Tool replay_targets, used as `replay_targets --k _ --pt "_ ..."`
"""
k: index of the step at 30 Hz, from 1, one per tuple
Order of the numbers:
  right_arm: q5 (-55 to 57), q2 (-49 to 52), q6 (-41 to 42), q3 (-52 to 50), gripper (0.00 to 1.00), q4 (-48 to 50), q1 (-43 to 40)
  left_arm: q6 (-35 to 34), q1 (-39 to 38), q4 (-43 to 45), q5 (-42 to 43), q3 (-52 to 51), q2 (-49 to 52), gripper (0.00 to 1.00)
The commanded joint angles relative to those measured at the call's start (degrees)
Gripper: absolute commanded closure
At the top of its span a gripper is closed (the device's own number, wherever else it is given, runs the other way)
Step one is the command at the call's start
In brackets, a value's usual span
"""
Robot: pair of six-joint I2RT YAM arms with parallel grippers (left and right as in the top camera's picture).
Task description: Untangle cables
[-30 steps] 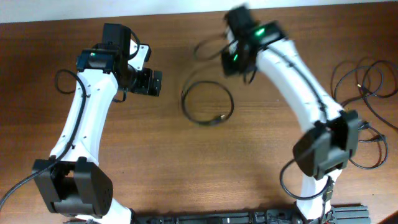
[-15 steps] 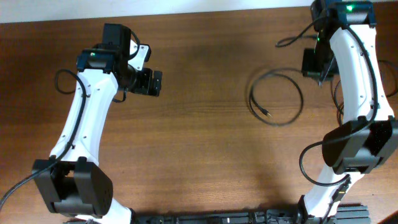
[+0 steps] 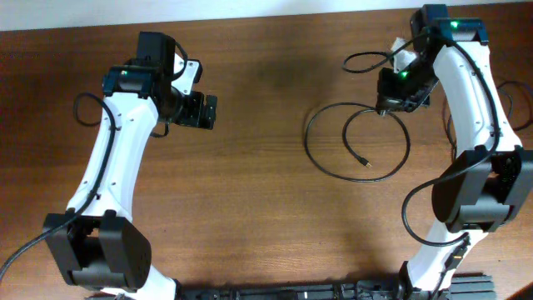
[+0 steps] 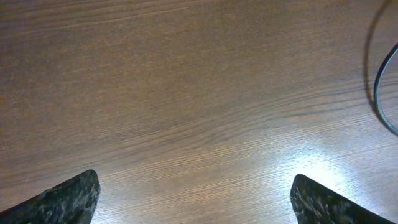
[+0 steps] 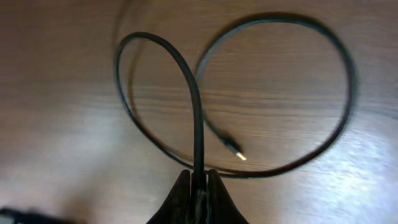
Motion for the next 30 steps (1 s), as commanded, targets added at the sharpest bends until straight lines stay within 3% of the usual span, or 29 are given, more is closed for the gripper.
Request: replay_targets --k 1,7,11,14,16,23,30 --pt "-0.26 -0.22 -3.28 -1.53 0.76 -0.07 2.89 -0.74 0.02 -0.09 -0.20 0.04 0.09 0.01" --pt "6.91 -0.22 -3.28 -11.02 0.72 1.53 6.58 -0.74 0.02 -0.39 -0.20 0.04 0.09 0.01" --pt "11.67 -0.22 -3.26 -20.70 0.67 13.77 6.86 -0.74 0.02 -0.39 -0.20 0.04 0.09 0.01" --pt "15.32 -0.22 -4.50 -26.01 0.47 27.47 6.86 -0.74 0.02 -0.52 -0.20 0.07 0.09 0.01" --pt "15.30 -0.11 -5.01 -27.80 0.41 32.06 6.88 -0.74 0.02 -0.66 -0.20 0.04 0.09 0.01" --pt "9.29 0.68 0.87 -28.39 0.40 42.01 6.99 -0.76 0.02 -0.79 -0.20 0.04 0.09 0.01" --pt "10.14 5.44 0.81 -28.57 0.38 43.89 7.67 -0.74 0.02 -0.96 -0.20 0.04 0.09 0.01"
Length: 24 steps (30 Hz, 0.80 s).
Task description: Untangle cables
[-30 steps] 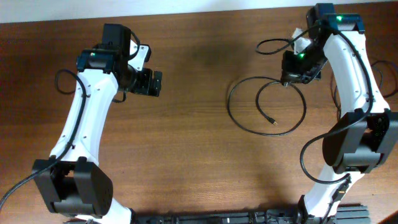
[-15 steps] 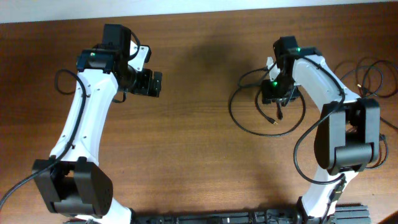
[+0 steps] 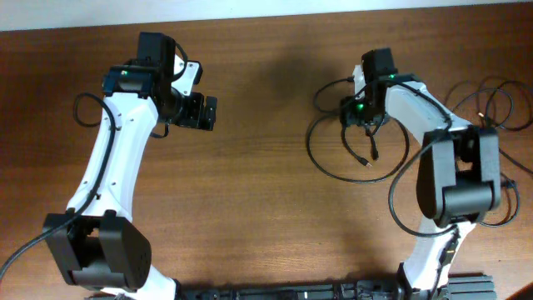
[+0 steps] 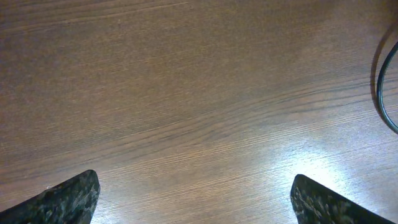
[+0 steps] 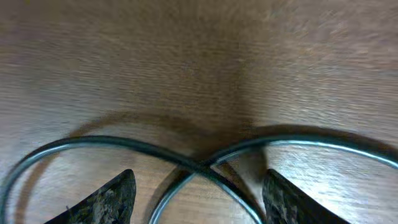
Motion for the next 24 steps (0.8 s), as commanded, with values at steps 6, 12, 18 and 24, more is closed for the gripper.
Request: replay_targets --k 6,12,18,24 --pt "-0.61 2.56 0.83 -0.61 0.82 -4.96 2.78 -0.74 0.02 -0.24 -0.20 0.04 0.09 0.01" --pt "0.57 2.56 5.31 -0.61 0.96 -12.48 3.96 -0.76 0.02 -0.35 -0.17 0.07 0.09 0.01" --pt "-0.50 2.54 6.25 -0.61 0.96 -16.50 3.96 -0.74 0.02 -0.46 -0.20 0.04 0.09 0.01" --pt "-3.56 0.63 6.25 11.72 0.96 -25.79 3.69 -0.74 0.02 -0.50 -0.20 0.04 0.09 0.01"
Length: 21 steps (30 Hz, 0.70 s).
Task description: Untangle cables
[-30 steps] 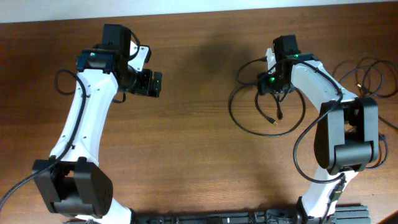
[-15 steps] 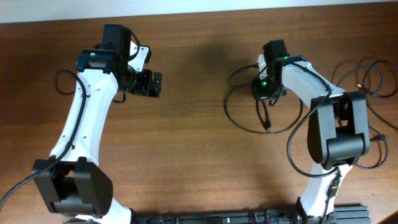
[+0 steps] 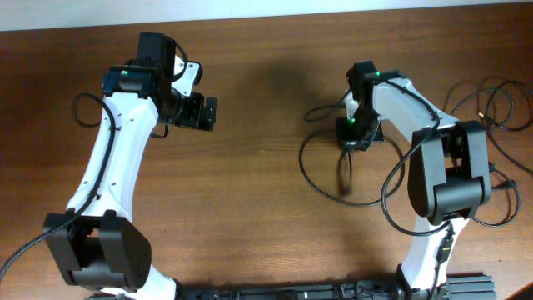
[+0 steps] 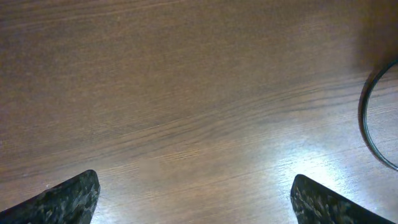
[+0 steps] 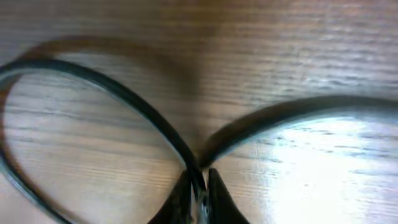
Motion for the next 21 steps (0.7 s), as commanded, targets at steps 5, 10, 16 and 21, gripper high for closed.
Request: replay_targets --k 5,10,16,21 --pt "-0.26 -0.83 0.48 22.45 0.96 -10.23 0.22 -0.74 0.02 -0.55 -0.17 0.04 0.09 0.01" --pt "-0.15 -0.70 -0.28 23.41 0.87 -13.77 0.42 -0.74 0.02 -0.52 -0.17 0.04 0.09 0.01" --pt "-0.11 -0.68 -22.75 18.08 0.57 -7.43 2.21 -0.74 0.02 -0.55 -0.17 0.04 0.09 0.01" --pt "1.70 -0.68 -23.93 7.10 0.54 7.91 2.25 -0.76 0.02 -0.94 -0.17 0.04 0.09 0.01"
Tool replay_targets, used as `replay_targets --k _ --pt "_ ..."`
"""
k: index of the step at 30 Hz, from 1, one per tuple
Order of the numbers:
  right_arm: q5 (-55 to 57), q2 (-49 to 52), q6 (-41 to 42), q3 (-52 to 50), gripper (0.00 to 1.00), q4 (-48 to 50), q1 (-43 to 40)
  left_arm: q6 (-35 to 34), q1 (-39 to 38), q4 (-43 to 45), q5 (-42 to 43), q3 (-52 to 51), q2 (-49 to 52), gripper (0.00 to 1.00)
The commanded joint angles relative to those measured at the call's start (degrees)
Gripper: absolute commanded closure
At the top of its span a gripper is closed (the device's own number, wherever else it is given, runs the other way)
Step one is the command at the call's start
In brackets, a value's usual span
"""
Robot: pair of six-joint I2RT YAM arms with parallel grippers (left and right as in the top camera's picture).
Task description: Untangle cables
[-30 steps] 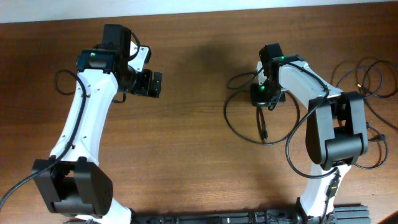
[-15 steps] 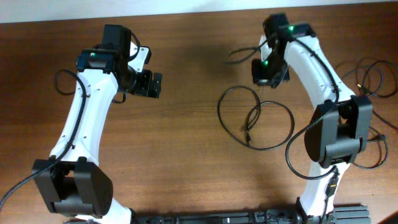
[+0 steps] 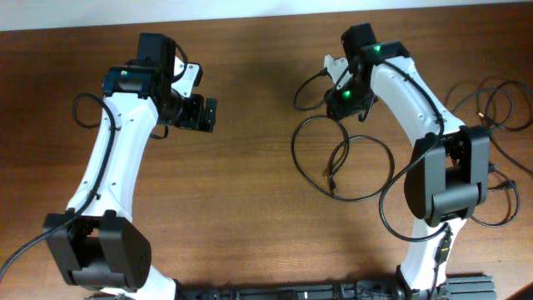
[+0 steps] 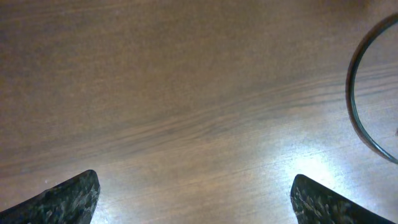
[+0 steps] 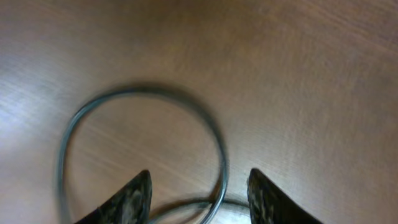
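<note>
A thin black cable (image 3: pixel 360 171) lies on the wooden table in overlapping loops, with a small loop (image 3: pixel 310 89) at its far end and a plug end (image 3: pixel 331 178) inside the big loops. My right gripper (image 3: pixel 340 98) hovers open over the small loop. In the right wrist view that gripper (image 5: pixel 199 173) is open, with a round cable loop (image 5: pixel 219 143) ahead and a strand running between the fingers. My left gripper (image 3: pixel 210 112) stands open far to the left, holding nothing. The left wrist view shows that gripper (image 4: pixel 194 176) and a cable arc (image 4: pixel 352 106) at the right edge.
More dark cables (image 3: pixel 491 98) bunch at the table's right edge beside the right arm. The table's far edge (image 3: pixel 266 15) runs along the top. Bare wood (image 3: pixel 250 183) lies between the two arms.
My right gripper was shut on the cable where its strands cross. Now it is open, further from the front, and the cable lies loose in wider loops reaching further left.
My right gripper first held the cable near the right side. Then it was open over a crossing of two strands, then shut on that crossing. Now it is open again and the loops lie further left. The left arm has stayed put, open.
</note>
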Motion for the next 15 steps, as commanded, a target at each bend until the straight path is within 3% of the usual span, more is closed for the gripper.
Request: replay_targets --k 1,5,6,8,9,10,15 --pt "1.79 -0.55 -1.66 -6.34 0.55 5.53 0.31 -0.74 0.02 -0.15 -0.17 0.07 0.09 0.01" --pt "1.75 -0.52 -1.66 -13.70 0.55 13.27 0.31 -0.74 0.02 -0.13 -0.17 0.04 0.09 0.01" --pt "1.75 -0.52 -1.68 -15.37 0.59 14.29 0.31 -0.74 0.02 -0.11 -0.17 0.04 0.09 0.01" --pt "1.75 -0.50 -1.66 -16.70 0.74 14.36 0.31 -0.74 0.02 0.02 -0.17 0.04 0.09 0.01" --pt "1.73 -0.50 -1.64 -16.74 0.91 13.90 0.31 -0.74 0.02 0.04 -0.17 0.04 0.09 0.01" --pt "1.73 -0.50 -1.20 -16.74 0.96 13.60 0.31 -0.76 0.02 0.04 -0.17 0.07 0.09 0.01" --pt "1.53 -0.74 10.01 -14.45 0.96 9.22 0.13 -0.74 0.02 0.00 -0.17 0.04 0.09 0.01"
